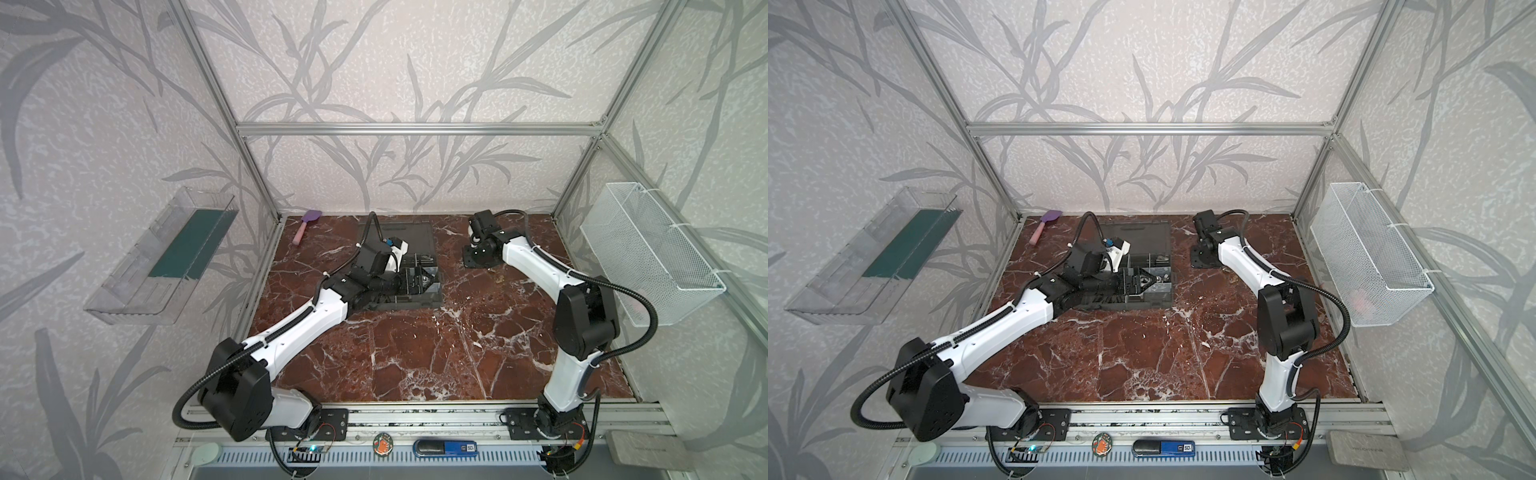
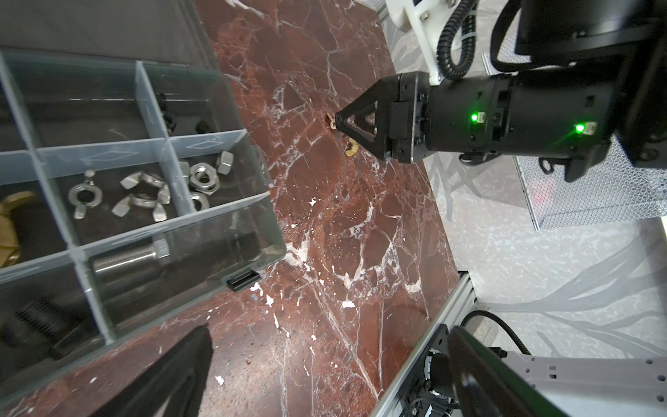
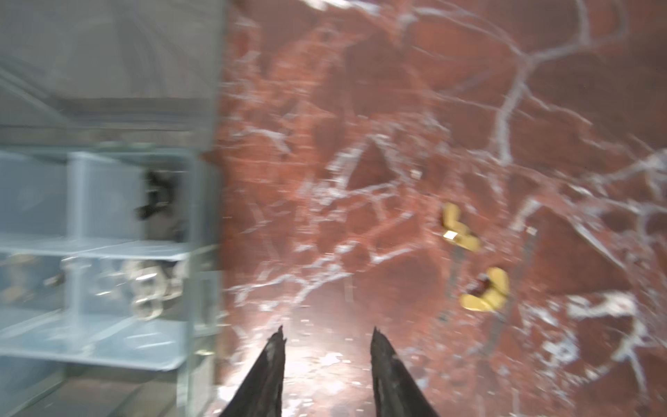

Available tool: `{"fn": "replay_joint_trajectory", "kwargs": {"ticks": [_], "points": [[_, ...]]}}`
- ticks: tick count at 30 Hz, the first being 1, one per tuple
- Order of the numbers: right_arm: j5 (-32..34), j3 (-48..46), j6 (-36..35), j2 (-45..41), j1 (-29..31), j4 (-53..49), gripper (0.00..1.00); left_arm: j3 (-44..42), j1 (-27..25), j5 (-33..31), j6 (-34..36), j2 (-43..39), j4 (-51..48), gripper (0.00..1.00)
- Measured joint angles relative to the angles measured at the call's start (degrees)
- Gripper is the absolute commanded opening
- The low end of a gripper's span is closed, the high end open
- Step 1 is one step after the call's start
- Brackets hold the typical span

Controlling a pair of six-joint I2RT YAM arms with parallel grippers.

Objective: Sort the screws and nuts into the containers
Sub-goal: 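Move the open right gripper back over the two remaining brass wing nuts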

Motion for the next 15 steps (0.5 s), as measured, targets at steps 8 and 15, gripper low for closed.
{"fn": "replay_joint_trajectory", "kwargs": {"ticks": [8,15], "points": [[1.8,-3.9,-1.1,0.0,-10.2,0.0,0.46,4.2,-3.3,-0.1,0.0,5.2,0.9,0.99],[1.8,-4.7,-1.5,1.3,-12.6,0.3,0.46,7.9,-4.5,0.2,0.4,8.8,0.9,1.00]]}}
